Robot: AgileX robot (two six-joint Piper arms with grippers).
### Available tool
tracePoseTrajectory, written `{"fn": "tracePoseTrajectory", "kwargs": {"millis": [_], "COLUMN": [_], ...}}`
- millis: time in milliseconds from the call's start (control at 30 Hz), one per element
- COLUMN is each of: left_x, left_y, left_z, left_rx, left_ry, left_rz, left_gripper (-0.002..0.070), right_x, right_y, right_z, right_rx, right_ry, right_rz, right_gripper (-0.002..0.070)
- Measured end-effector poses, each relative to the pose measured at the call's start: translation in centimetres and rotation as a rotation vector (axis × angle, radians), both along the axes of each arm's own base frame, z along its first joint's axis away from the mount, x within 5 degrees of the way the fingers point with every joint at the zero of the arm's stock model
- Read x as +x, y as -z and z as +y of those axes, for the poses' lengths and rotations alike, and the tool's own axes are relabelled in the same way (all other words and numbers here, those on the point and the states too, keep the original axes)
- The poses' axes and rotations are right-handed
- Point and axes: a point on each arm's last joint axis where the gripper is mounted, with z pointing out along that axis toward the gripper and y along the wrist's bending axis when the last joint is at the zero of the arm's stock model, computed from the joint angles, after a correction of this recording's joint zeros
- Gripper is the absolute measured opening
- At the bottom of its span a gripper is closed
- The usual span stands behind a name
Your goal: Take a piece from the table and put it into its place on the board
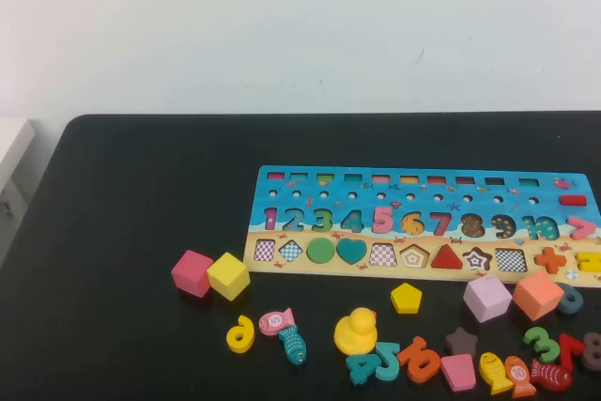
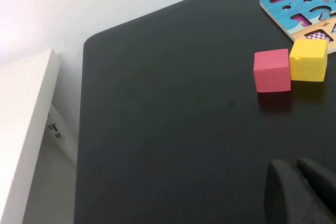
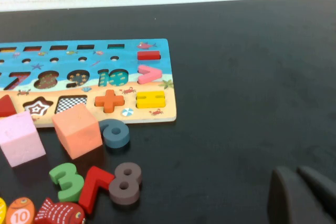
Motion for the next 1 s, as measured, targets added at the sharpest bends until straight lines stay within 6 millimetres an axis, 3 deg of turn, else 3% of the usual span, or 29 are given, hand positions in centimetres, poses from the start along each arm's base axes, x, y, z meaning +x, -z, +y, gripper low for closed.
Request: {"fn": "tracePoseTrajectory", "kwargs": {"millis": [1000], "left_x": [0.00], "left_y": [0.00], "left_z": [0.00], "left_rx": [0.000], "left_ry": [0.000], "left_rz": [0.000], "left_gripper": [-0.0002], "right_x": [0.01], "right_y": [0.00], "right_z": [0.04], "right_rx": [0.010], "right_ry": [-0.001], "right_rz": [-0.001], "right_gripper": [0.0018]}}
